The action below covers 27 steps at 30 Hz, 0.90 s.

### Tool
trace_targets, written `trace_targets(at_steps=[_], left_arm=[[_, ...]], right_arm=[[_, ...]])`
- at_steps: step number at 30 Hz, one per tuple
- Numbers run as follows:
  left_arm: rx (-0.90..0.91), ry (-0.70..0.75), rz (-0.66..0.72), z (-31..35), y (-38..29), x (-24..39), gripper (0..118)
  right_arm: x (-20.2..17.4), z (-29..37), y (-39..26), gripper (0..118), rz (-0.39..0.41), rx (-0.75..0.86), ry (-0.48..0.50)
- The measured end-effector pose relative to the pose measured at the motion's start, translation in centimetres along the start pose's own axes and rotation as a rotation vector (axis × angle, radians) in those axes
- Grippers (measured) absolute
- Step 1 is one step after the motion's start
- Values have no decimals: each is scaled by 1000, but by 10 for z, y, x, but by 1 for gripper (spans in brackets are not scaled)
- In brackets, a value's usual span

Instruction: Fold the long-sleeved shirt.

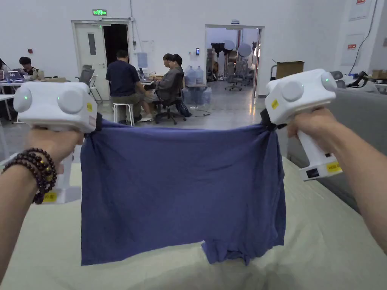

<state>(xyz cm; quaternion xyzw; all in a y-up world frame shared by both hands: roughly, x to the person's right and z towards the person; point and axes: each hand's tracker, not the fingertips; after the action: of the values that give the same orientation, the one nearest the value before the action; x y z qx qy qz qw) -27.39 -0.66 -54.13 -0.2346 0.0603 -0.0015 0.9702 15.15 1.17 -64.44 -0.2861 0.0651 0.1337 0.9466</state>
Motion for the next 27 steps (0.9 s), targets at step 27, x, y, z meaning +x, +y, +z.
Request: trace_targets(at_steps=[27], left_arm=[[-459,-39,34,154,-380,-16,1]], right_arm=[[-76,144,-377,0,254,-379,323]])
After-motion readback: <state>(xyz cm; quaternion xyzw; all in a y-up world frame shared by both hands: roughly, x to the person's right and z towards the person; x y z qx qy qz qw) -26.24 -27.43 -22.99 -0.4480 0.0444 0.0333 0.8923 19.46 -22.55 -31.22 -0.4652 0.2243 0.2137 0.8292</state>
